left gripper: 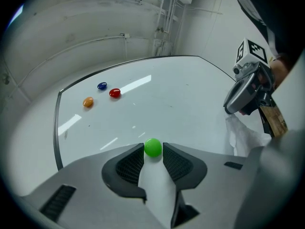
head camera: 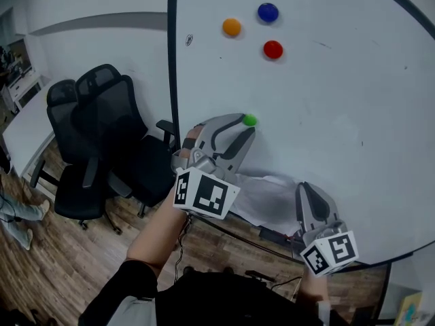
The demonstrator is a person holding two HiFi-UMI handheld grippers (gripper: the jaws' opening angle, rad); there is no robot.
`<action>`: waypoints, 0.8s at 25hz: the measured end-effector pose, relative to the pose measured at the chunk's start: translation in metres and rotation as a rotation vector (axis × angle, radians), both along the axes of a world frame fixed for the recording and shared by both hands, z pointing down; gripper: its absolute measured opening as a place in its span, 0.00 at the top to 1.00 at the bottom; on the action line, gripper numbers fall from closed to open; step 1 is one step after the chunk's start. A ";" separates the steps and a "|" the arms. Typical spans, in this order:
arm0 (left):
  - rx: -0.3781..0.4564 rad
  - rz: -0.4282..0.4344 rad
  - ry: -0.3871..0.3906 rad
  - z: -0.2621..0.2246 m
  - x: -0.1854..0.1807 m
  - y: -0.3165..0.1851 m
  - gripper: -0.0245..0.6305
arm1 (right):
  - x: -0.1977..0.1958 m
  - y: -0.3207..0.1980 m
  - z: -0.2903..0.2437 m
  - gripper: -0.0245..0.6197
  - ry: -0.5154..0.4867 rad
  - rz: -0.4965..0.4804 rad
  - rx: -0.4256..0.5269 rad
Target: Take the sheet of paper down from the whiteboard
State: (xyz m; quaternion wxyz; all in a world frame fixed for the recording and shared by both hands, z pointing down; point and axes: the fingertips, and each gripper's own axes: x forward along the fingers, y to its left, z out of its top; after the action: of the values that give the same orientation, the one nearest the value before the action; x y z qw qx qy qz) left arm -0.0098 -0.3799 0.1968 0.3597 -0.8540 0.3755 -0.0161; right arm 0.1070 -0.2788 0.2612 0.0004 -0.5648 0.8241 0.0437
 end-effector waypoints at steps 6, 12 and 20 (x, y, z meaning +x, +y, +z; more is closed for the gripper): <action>-0.087 0.015 -0.012 0.034 -0.003 0.010 0.79 | -0.005 -0.002 0.016 0.93 -0.003 -0.019 -0.045; -0.176 0.035 -0.001 0.074 -0.004 0.029 0.94 | -0.012 -0.001 0.044 0.93 -0.007 -0.056 -0.097; -0.381 0.058 0.022 0.139 -0.019 0.043 0.94 | -0.025 0.004 0.105 0.93 -0.002 -0.126 -0.205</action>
State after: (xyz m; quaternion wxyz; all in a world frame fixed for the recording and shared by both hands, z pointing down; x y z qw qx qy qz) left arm -0.0287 -0.3371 0.3358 0.1879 -0.9172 0.3450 -0.0672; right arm 0.0821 -0.2752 0.3659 -0.0537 -0.5091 0.8580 -0.0417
